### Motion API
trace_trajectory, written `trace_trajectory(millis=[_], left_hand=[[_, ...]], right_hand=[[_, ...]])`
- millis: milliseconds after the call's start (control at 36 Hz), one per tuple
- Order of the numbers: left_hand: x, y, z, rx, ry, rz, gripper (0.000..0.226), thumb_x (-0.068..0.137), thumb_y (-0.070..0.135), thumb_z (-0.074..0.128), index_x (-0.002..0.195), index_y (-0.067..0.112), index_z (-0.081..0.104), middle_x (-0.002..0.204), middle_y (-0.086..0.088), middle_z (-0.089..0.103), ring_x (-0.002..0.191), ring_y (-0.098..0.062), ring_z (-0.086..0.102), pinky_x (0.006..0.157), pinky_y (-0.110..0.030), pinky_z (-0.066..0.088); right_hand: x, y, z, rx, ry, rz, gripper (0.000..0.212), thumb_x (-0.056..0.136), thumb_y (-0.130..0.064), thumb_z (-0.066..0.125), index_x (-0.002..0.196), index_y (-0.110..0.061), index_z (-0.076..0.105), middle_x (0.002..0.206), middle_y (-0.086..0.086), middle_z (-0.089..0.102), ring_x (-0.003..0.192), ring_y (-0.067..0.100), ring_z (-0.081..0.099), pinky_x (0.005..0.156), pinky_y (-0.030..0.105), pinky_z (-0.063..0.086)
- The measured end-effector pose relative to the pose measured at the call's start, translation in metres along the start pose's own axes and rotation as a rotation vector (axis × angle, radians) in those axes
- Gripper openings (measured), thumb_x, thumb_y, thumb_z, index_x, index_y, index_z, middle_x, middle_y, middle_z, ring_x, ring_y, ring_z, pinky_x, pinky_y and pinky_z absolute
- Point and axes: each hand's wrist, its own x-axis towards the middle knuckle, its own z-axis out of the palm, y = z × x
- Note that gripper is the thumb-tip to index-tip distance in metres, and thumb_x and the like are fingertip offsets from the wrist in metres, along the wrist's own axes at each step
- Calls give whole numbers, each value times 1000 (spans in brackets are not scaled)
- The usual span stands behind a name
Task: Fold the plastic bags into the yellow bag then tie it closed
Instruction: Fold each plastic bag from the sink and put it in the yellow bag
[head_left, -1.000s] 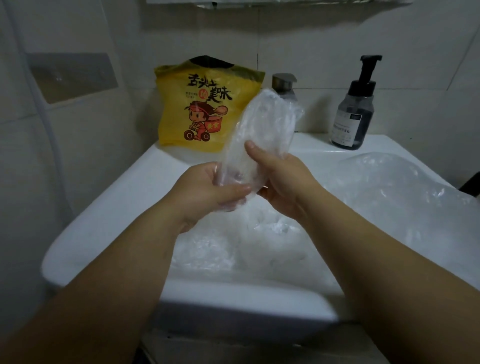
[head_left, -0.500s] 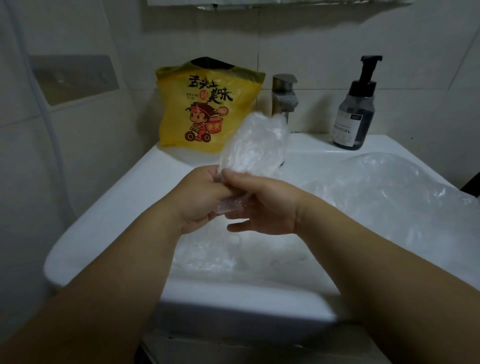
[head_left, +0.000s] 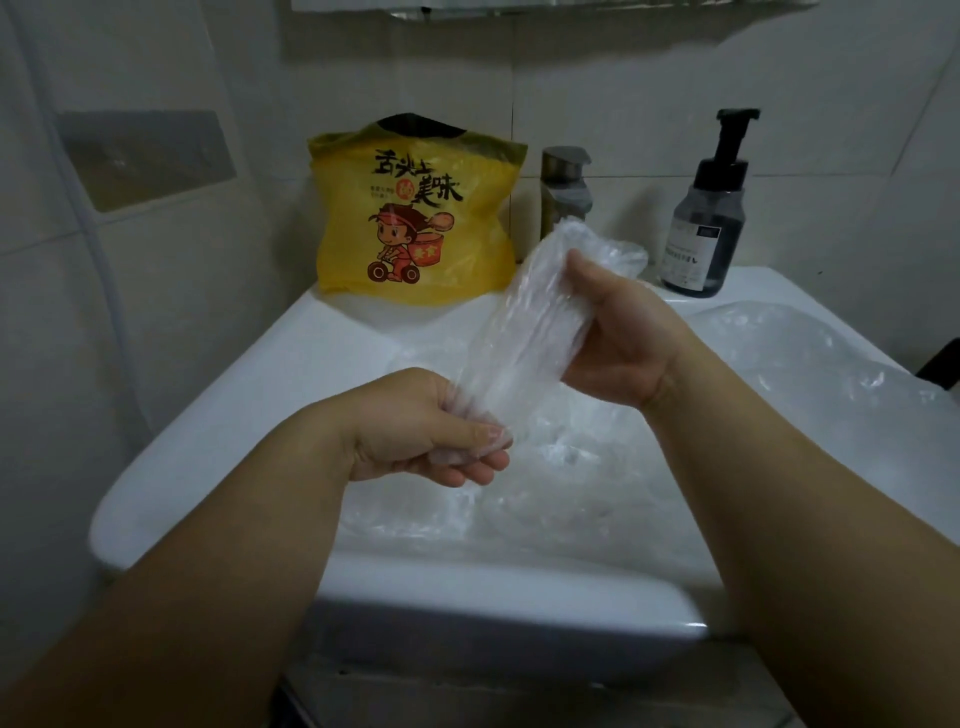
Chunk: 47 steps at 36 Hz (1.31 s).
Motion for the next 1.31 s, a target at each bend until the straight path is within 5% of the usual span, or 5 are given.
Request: trace_trajectory(millis=[250, 611, 722, 917, 1306], left_hand=[[4, 13, -2, -489, 154, 213, 49, 77, 29, 69, 118, 2, 64, 116, -18, 68, 110, -29, 65, 97, -40, 52], [14, 3, -24, -838, 424, -71, 25, 95, 14, 57, 116, 4, 66, 100, -10, 72, 82, -19, 72, 66, -30, 59], [13, 3, -24, -874, 424, -72, 28, 95, 8, 53, 121, 1, 63, 115, -14, 69, 97, -24, 68, 85, -38, 57], [13, 5, -21, -846, 433, 119, 15, 87, -8, 58, 95, 1, 67, 88, -8, 72, 71, -11, 70, 60, -17, 56], [11, 7, -9, -497, 129, 289, 50, 92, -18, 38, 127, 12, 57, 118, -11, 68, 99, -16, 69, 74, -23, 57]], right_hand=[[5, 23, 9, -436, -49, 73, 50, 98, -42, 41, 128, -4, 54, 121, 16, 64, 114, 30, 61, 104, 48, 42], [-4, 41, 14, -1321, -117, -444, 94, 83, 5, 57, 136, -58, 12, 160, -8, 6, 145, 13, 12, 101, 28, 41], [-3, 45, 22, -1460, -121, -591, 61, 82, -14, 74, 128, -44, 48, 159, 1, 17, 144, 18, 19, 109, 30, 31], [-12, 41, 34, -1155, -86, -390, 23, 94, -33, 56, 93, -16, 71, 74, -8, 71, 68, 6, 64, 63, 20, 51], [2, 34, 22, -737, 257, -163, 41, 83, -39, 69, 112, -12, 58, 104, 6, 67, 94, 22, 65, 85, 38, 55]])
